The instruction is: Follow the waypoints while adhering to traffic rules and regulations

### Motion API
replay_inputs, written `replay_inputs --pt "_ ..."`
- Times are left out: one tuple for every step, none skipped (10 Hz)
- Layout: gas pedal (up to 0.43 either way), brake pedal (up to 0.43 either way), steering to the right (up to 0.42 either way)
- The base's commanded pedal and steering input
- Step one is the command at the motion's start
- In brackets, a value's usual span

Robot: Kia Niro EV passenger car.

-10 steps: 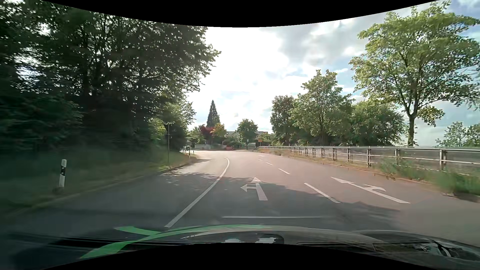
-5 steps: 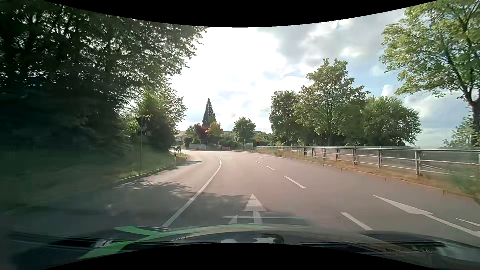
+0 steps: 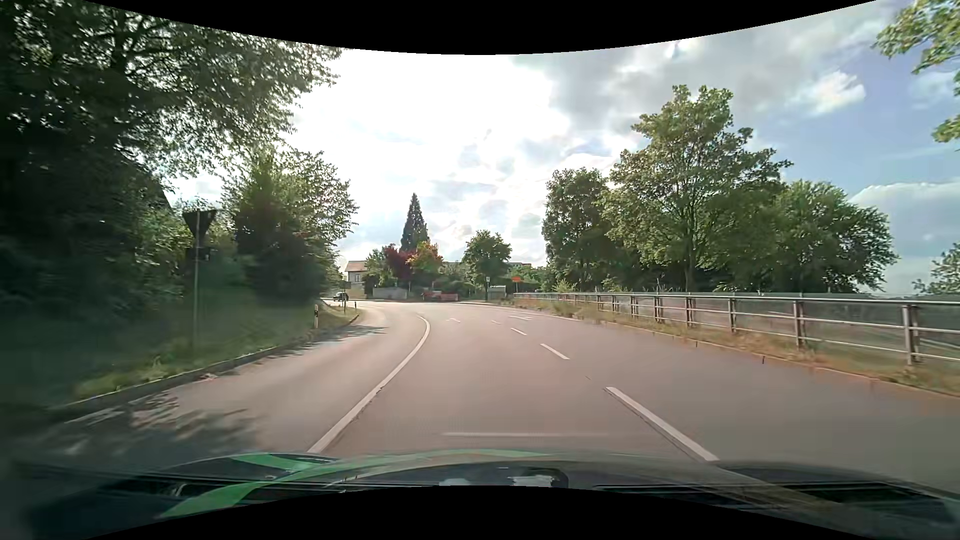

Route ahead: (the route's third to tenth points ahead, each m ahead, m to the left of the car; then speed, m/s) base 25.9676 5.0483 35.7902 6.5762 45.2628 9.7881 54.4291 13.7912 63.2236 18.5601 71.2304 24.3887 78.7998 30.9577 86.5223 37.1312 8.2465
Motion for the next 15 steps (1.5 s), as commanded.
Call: replay_inputs --pt "0.209 0.0 -0.019" --pt "0.209 0.0 -0.023" --pt "0.209 0.0 -0.026" --pt "0.209 0.0 -0.029" --pt "0.197 0.0 -0.031" --pt "0.197 0.0 -0.033" --pt "0.197 0.0 -0.035" --pt "0.197 0.0 -0.037" --pt "0.197 0.0 -0.039" --pt "0.197 0.0 -0.04" --pt "0.197 0.0 -0.042" --pt "0.197 0.0 -0.045" --pt "0.197 0.0 -0.046" --pt "0.197 0.0 -0.048" --pt "0.197 0.0 -0.048"
